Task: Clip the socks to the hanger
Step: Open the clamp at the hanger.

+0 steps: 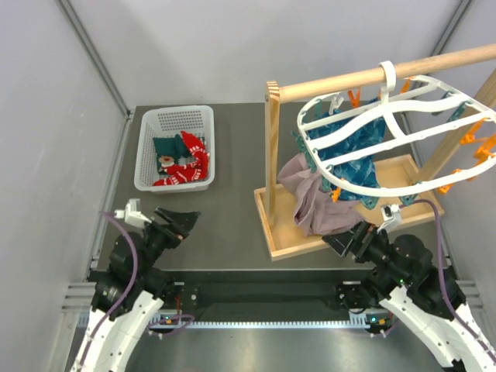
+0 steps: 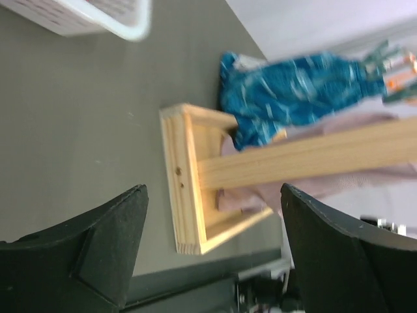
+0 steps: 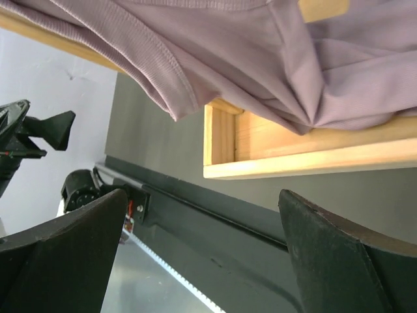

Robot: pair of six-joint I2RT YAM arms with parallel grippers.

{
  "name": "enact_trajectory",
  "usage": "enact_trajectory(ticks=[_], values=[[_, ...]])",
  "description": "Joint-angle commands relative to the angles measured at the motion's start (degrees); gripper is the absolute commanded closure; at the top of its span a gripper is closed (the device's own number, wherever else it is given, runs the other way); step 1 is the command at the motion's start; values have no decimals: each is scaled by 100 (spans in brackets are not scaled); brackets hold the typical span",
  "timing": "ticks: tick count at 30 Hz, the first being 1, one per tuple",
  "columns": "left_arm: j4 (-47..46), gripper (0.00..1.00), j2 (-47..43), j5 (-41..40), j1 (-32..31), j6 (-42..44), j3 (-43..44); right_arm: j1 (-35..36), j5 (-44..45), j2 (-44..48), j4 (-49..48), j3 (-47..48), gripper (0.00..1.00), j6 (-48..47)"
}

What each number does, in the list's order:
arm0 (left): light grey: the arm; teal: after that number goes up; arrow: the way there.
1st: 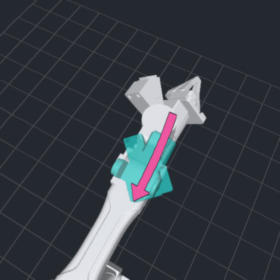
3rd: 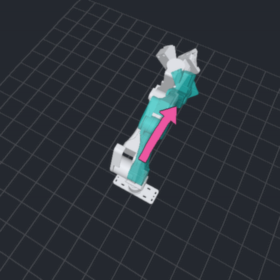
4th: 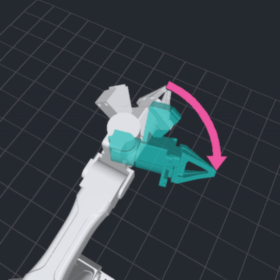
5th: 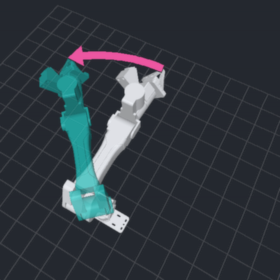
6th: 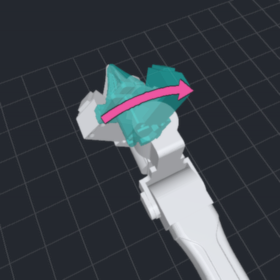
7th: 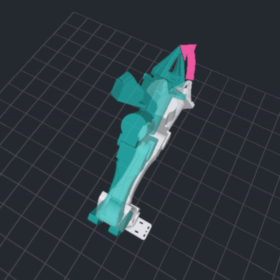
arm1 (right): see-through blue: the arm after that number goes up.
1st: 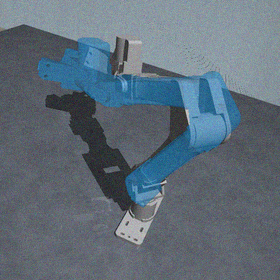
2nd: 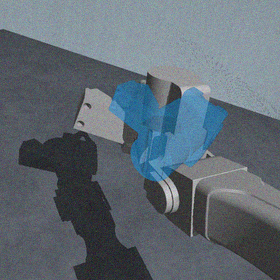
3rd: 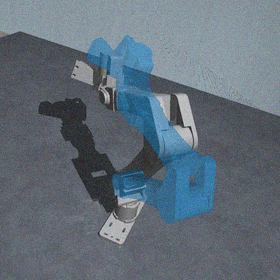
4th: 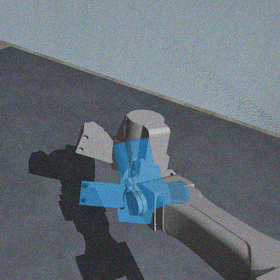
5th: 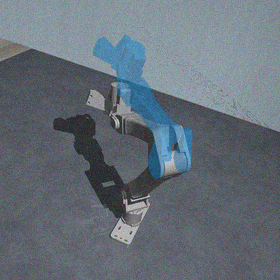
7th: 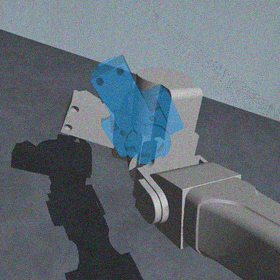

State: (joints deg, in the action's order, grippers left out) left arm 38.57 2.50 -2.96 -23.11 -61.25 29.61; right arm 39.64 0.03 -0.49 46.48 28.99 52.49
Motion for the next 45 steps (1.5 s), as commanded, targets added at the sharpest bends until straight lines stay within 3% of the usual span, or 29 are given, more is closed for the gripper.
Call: enact_trajectory(ticks=[1,4,11,15,17,19,20,21,24,26,27,29,30,31,33,38,42,43,45], values=[[-1253,14,636,1445,26,439,-200,27,480,242,555,484,0,-186],[-1764,19,1401,2044,26,474,-157,35,366,269,538,1027,0,-694],[-3170,22,1979,2449,-26,369,62,26,462,-20,950,2250,0,-1548],[-3469,23,2596,1889,-631,772,388,35,471,-310,1012,2611,0,-1865],[-3654,24,3121,1319,-1351,1061,641,35,437,-416,1030,2734,0,-1979],[-3672,33,3448,616,-2422,1308,853,35,358,-574,1030,2839,0,-2075],[-3716,36,3607,-310,-2826,1570,976,27,192,-627,1021,2892,0,-2120],[-3777,36,3626,-737,-3605,1694,1003,26,94,-723,1030,2945,0,-2172],[-4511,35,3660,-1757,-4767,2055,854,18,-188,-925,1275,3243,0,-2339],[-5040,35,4088,-1883,-5254,2379,862,-26,-162,-1005,1486,3586,0,-2445],[-5348,35,4335,-1979,-5830,2555,976,-44,-170,-1058,1670,3700,0,-2497],[-5543,35,5170,-2724,-6562,3389,1511,-123,-240,-1085,1811,4087,2,-2621],[-5614,35,5434,-3093,-7244,3723,1713,-158,-284,-1137,1908,4210,6,-2656],[-5797,35,5697,-3601,-7521,4065,1907,-184,-354,-1146,1952,4437,8,-2769],[-5956,35,6331,-3860,-7961,4796,2391,-342,-591,-1242,2023,4658,12,-2893],[-6816,37,7026,-3738,-8025,5517,2796,-878,-1372,-1637,2303,5624,20,-3657],[-7371,35,7360,-3606,-8016,6002,3156,-1695,-1936,-2348,2567,6600,23,-4263],[-7694,34,7474,-3641,-8007,6446,3218,-1835,-1963,-2498,2638,6976,23,-4378],[-7707,32,7764,-3677,-7929,6573,3586,-1951,-2007,-2797,2568,7172,27,-4256]])
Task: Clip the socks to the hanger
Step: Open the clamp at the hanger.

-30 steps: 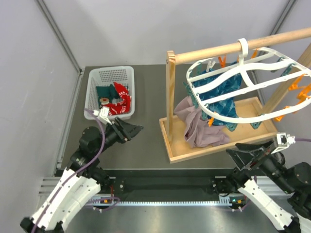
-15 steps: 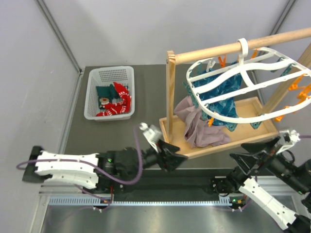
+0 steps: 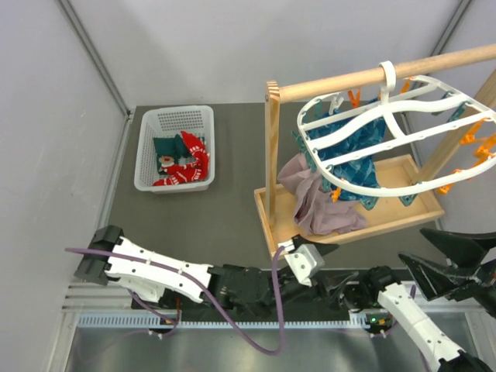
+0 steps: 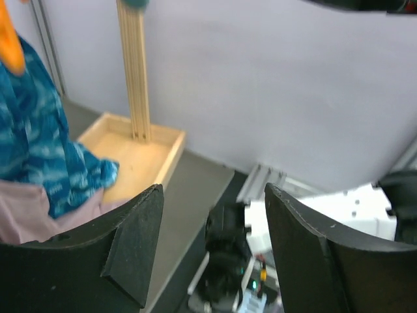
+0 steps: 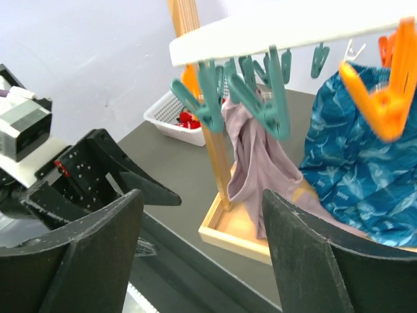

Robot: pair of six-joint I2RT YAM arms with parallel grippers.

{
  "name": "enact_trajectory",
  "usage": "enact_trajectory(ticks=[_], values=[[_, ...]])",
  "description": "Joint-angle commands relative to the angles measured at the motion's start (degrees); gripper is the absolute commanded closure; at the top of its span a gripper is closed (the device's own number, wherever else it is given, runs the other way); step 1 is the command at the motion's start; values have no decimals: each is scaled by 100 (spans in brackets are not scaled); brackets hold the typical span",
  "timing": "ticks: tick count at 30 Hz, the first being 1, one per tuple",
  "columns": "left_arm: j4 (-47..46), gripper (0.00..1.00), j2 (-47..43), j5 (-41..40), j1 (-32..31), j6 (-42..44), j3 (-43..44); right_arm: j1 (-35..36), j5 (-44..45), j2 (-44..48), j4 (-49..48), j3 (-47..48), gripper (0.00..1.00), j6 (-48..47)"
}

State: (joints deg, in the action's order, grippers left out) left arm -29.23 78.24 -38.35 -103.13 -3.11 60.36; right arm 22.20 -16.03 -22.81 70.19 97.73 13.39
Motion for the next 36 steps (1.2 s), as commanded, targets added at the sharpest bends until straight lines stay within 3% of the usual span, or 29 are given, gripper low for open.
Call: enact_trajectory(ticks=[1,4,9,14,26,33,35,36], values=[[-891,31,331,-86,126,777,634,-224,-435,-663,179,508,28,-311],[-978,30,473,29,241,847,977,-374,-208,-1014,302,1052,32,-232],[-1523,30,763,38,399,1041,1171,-750,-768,-1322,285,1406,35,-108],[-1849,30,1061,160,566,1261,1469,-1015,-1402,-1454,232,1249,38,41],[-1990,31,1431,231,962,1261,1980,-989,-1324,-1700,161,949,39,-11],[-1937,43,1510,337,1120,1112,2094,-963,-1201,-1973,100,1011,35,-82],[-1928,57,1510,398,1137,1041,2103,-971,-1262,-2078,65,1063,35,-47],[-1911,57,1510,416,1129,1041,2112,-980,-1271,-2105,56,1090,35,-47]])
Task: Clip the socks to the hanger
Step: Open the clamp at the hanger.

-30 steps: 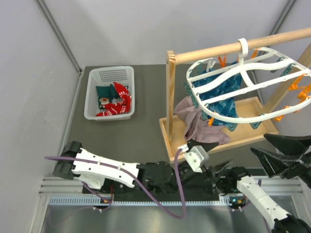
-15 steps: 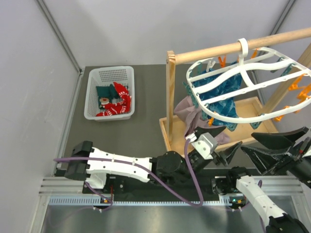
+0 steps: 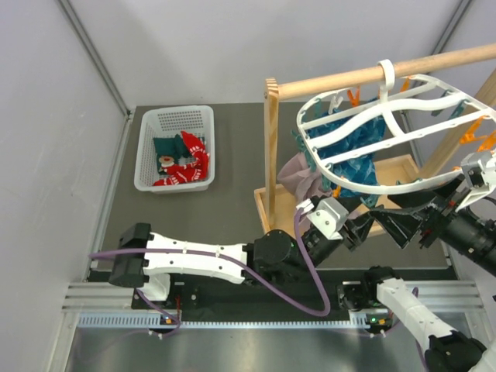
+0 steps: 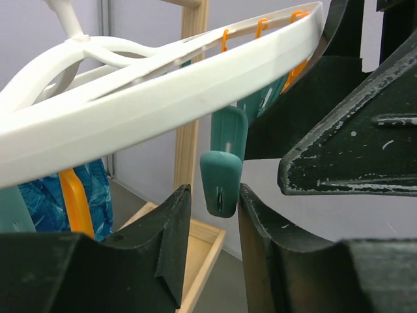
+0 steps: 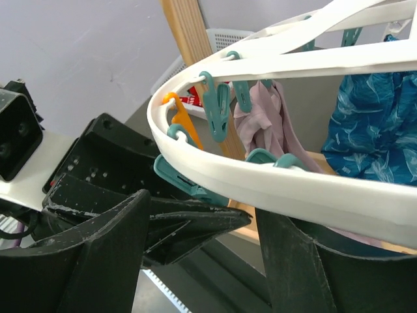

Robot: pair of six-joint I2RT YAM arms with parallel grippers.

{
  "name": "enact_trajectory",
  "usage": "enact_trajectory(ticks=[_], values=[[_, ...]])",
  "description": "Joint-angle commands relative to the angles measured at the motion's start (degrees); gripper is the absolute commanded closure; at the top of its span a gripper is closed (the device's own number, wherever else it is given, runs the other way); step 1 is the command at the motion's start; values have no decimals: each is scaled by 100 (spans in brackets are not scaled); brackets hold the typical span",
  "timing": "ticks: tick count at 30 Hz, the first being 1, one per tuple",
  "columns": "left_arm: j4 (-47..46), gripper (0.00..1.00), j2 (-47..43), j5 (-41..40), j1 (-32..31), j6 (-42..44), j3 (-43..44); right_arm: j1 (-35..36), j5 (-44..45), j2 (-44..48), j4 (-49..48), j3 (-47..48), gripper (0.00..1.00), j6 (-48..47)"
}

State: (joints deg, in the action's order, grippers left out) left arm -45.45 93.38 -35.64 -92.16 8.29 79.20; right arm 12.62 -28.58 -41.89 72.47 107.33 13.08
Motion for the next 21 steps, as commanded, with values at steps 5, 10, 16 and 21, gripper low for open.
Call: enact_trajectory(ticks=[5,10,16,21], values=[[35,77,39,224,40,-223,403,-111,-7,-328,-163,315,35,19],[379,93,4,127,40,-407,553,-164,-122,-373,-198,359,35,54],[1264,100,74,-171,40,-776,1026,-190,-104,-452,-207,464,36,81],[2671,100,469,-497,31,-1320,2001,-208,-34,-469,-171,491,36,63]])
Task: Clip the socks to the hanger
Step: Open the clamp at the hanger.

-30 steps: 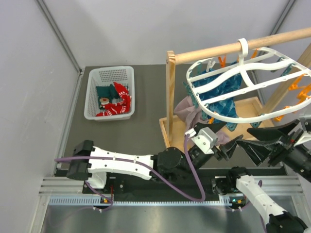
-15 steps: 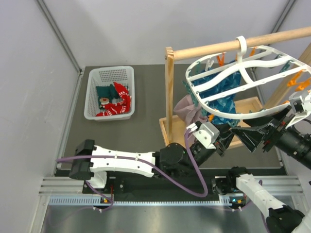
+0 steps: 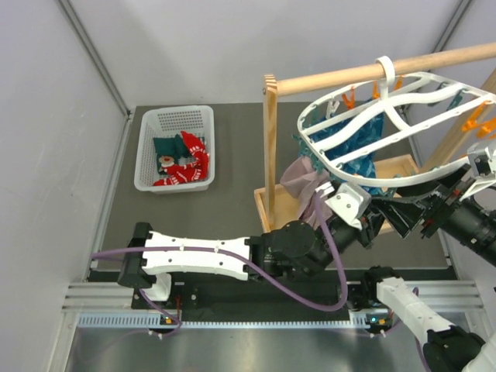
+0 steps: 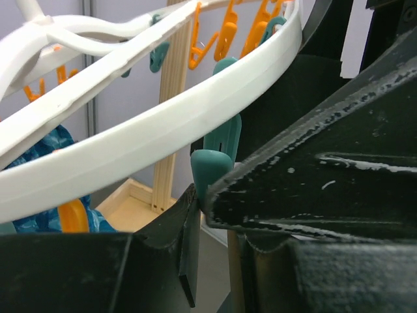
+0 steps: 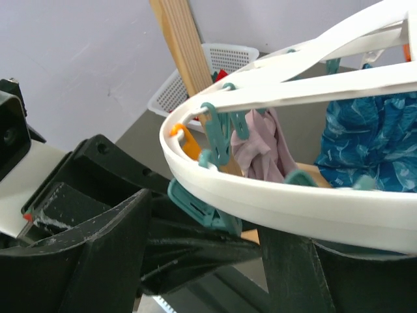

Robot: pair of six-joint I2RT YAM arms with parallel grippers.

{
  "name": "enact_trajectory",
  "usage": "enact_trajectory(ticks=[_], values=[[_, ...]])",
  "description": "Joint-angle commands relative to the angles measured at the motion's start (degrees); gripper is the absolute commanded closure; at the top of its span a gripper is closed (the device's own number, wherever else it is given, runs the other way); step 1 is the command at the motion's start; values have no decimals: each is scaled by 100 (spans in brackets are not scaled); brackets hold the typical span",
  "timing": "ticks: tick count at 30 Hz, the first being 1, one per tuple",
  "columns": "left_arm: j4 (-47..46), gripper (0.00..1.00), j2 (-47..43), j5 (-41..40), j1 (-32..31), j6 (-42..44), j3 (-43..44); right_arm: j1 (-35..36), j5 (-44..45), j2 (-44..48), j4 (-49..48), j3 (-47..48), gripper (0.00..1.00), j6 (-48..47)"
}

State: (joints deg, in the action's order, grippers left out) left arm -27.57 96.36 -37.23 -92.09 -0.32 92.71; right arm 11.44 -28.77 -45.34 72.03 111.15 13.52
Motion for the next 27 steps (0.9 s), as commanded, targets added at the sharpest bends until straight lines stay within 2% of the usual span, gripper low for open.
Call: enact_trajectory(ticks=[1,12,14,20,23,27], values=[[1059,100,216,-372,16,-504,731,-90,21,-124,-119,100,36,11],[1166,100,199,-407,-45,-601,591,-81,487,-80,-49,-41,48,-16],[1166,100,199,-399,-45,-601,591,-81,513,-71,-57,-41,48,-7],[1166,100,208,-381,-54,-592,617,-89,531,-98,-49,-50,40,2],[1158,100,199,-407,-54,-592,617,-90,574,-80,-31,-120,45,2],[1131,100,182,-390,-63,-592,608,-90,610,-10,-119,-392,59,19]])
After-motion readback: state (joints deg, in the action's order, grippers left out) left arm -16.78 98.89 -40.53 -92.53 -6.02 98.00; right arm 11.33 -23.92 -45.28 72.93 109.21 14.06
